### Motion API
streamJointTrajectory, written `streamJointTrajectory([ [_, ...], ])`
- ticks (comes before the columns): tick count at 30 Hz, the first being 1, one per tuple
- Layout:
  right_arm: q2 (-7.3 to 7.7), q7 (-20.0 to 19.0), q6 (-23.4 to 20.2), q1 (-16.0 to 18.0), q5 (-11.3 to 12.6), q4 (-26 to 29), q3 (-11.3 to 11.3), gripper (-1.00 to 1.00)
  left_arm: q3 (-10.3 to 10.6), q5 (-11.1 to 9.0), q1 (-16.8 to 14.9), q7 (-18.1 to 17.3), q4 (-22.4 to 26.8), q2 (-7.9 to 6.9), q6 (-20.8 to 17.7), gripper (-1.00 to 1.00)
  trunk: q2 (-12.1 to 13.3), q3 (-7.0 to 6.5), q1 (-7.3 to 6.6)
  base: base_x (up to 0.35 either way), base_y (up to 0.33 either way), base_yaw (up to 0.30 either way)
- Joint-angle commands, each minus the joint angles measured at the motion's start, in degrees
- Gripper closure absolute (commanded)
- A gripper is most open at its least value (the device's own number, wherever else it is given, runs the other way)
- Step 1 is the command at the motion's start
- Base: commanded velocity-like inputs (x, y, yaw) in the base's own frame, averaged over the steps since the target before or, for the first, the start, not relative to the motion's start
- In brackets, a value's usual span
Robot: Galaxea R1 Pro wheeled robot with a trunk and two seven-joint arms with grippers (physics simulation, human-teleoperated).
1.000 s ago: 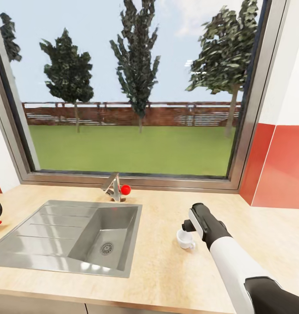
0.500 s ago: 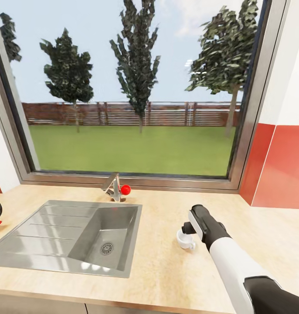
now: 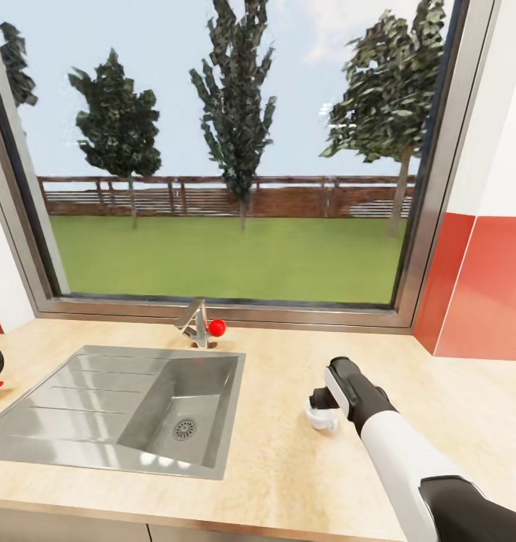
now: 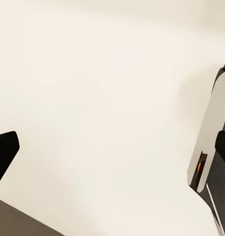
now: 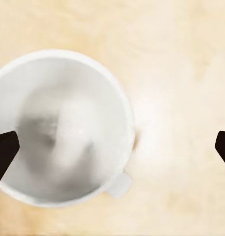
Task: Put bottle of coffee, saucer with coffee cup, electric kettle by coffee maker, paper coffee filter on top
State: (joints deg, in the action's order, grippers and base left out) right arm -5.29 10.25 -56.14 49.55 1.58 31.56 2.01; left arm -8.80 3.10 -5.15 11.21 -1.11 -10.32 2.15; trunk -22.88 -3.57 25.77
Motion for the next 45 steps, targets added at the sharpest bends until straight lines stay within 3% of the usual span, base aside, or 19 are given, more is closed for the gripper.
streamJointTrajectory([
  [1, 0.02, -0.8, 0.0, 0.0, 0.1, -0.5, 0.2, -1.0, -0.4, 0.3, 0.0, 0.1, -0.1, 0.01, 0.2, -1.0, 0.0, 0.02, 0.02, 0.0, 0.05, 0.0],
  [9, 0.29, -2.5, 1.4, 0.0, 0.0, -1.4, 0.2, -1.0, -0.4, 0.3, 0.0, 0.1, -0.1, -0.01, 0.2, -1.0, 0.0, 0.02, 0.02, 0.0, 0.023, 0.0],
  [45, 0.45, -2.7, 1.5, 0.0, -0.1, -1.6, 0.2, -1.0, -0.4, 0.3, 0.0, 0.1, -0.1, -0.04, 0.2, -1.0, 0.0, 0.02, 0.02, 0.012, -0.002, 0.0],
])
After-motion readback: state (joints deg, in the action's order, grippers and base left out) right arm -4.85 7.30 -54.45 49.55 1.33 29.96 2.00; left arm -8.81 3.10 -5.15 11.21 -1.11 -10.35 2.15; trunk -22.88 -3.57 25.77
